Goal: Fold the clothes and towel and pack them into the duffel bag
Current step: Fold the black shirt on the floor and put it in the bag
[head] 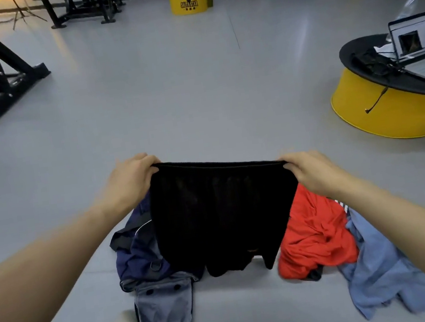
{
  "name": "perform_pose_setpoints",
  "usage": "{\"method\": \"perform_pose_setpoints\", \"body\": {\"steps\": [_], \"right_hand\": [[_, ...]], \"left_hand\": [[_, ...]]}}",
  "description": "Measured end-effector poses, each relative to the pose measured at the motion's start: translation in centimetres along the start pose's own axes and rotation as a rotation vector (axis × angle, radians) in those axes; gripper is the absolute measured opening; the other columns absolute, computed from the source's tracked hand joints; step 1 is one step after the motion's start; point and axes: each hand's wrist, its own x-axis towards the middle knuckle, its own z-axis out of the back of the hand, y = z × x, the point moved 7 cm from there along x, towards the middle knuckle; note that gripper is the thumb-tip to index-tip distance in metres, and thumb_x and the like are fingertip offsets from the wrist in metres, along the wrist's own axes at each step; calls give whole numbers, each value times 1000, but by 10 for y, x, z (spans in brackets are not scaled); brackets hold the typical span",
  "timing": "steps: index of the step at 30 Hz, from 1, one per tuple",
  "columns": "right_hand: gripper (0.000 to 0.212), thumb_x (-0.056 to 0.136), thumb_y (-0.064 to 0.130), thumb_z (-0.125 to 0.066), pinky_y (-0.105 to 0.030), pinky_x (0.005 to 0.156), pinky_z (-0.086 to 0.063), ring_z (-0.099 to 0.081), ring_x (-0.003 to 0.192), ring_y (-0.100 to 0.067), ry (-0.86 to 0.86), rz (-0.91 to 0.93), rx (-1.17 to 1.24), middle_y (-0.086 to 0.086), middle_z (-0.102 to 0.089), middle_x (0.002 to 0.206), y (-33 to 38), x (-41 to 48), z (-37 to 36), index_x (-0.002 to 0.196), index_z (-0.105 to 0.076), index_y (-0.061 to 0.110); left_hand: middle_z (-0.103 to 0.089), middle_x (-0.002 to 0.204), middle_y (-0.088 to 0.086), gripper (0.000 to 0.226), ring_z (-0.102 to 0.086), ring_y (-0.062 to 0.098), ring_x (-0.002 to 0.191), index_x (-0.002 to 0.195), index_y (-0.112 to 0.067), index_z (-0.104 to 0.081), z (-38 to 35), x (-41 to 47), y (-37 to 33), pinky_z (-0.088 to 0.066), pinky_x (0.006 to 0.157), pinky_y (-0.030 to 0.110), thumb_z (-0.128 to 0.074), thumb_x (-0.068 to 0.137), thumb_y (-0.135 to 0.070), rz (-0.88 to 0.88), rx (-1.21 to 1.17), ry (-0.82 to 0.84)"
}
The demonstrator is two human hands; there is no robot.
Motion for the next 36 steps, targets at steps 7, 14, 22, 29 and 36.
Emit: {"method": "perform_pose_setpoints", "body": {"steps": [7, 14, 22, 29, 36], "right_hand": [[28, 99, 14, -49, -38, 76, -49, -66, 104, -37, -391, 60, 0, -10, -73, 112, -11, 35, 48, 119, -68, 21], [35, 95, -4, -50, -23, 99, -42, -60, 118, -20, -531, 240, 30, -8, -68, 127, -7, -22, 53, 122, -68, 9], [45, 93, 11, -44, -31, 101, -46, -63, 121, -20, -64, 132, 29, 5, -62, 137, -80, -65, -180, 131, -65, 24], [40, 79, 15, -70, -24, 84, -53, -71, 108, -19, 161, 93, 17, 9, -73, 116, -97, -113, -353, 117, -74, 27], [51, 87, 8, -70, -35, 100, -51, -48, 137, -17, 322, -37, 123, 8, -58, 142, -106, -141, -418, 134, -64, 28]], "left_hand": [[-67, 101, 9, 16, -62, 35, 95, 108, -15, -67, 21, 51, -10, -45, 75, 43, -55, 98, -18, -44, -12, -310], [-63, 94, 9, 17, -55, 32, 86, 104, -12, -67, 24, 14, -29, -43, 66, 44, -52, 100, -18, -266, 20, -448], [-58, 93, 4, 25, -54, 29, 79, 102, -12, -65, -191, -80, -2, -50, 67, 41, -44, 90, -13, -399, 84, 77], [-57, 138, 10, 35, -60, 36, 115, 112, -12, -64, -351, -157, 15, -53, 87, 44, -78, 80, -18, -112, 39, 404], [-35, 158, 19, 101, -43, 49, 133, 158, -24, -26, -407, -174, 65, -45, 100, 55, -80, 76, -47, 8, 224, 597]]}}
